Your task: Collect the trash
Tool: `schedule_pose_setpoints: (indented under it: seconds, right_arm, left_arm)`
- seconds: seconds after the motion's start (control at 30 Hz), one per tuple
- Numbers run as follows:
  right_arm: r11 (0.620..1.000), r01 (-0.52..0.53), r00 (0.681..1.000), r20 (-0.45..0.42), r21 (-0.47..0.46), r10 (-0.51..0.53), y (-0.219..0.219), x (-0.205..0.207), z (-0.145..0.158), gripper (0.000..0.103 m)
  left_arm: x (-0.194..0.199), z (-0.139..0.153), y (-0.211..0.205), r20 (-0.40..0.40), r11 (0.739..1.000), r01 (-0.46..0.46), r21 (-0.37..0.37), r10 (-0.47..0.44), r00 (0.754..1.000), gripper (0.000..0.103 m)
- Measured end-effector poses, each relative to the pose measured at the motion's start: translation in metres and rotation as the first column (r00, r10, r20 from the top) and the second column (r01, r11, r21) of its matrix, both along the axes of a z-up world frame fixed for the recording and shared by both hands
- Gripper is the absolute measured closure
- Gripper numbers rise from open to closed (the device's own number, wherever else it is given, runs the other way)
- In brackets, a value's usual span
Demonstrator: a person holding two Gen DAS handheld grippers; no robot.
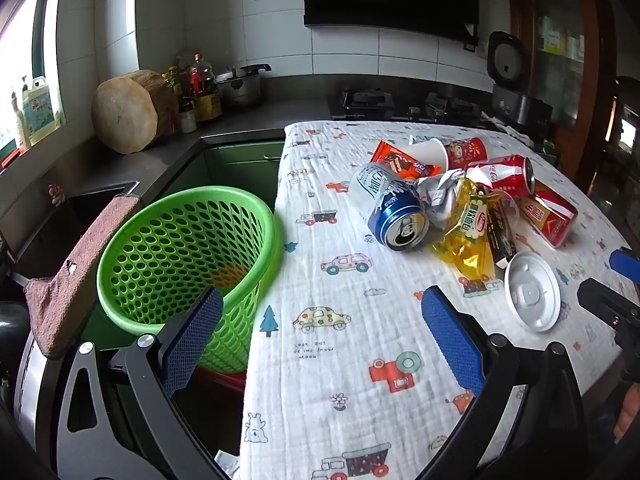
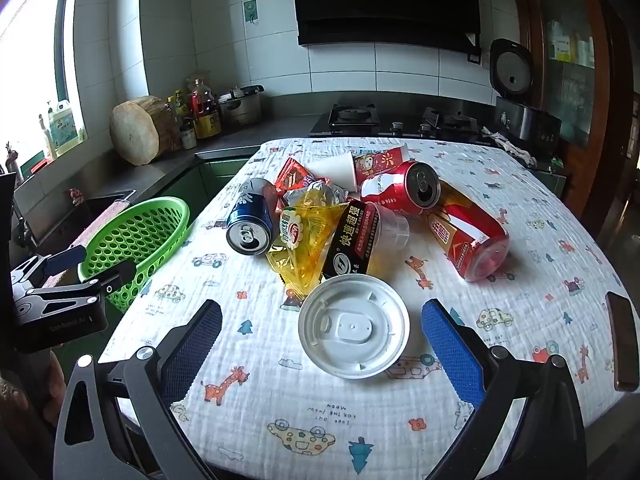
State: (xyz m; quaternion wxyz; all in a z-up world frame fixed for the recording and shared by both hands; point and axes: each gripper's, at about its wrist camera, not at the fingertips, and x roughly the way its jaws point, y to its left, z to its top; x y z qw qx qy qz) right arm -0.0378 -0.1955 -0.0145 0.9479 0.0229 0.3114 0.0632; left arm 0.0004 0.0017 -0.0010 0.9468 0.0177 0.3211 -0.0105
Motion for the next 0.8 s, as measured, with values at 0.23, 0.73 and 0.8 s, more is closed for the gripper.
schedule_pose_setpoints:
  seconds: [0.23,0.73,0.8]
  right_arm:
    - [1.000,-0.002,1.000,0.000,-0.001,0.002,0.0009,-0.0005,0.0003,0.006]
    - [1.000,-0.003,1.000,-0.003,-0.004,0.003,0.0022,0.0004,0.0006,0.006]
    - [1.000,-0.005,1.000,-0.002,-0.004,0.005,0.0027,0.0006,0.0009,0.006]
  left_arm:
    - [0.0002,0.0000,-0.0013,0.002,1.000,0.000,0.004,0.000,1.000,0.005]
    - [0.0023,-0.0017,0.0021,-0.010,1.000,-0.011,-0.012,0.011,1.000,0.005]
    - [0.0026,-0.0015,0.0025,-0.011,1.000,-0.009,-0.016,0.009,1.000,0.005]
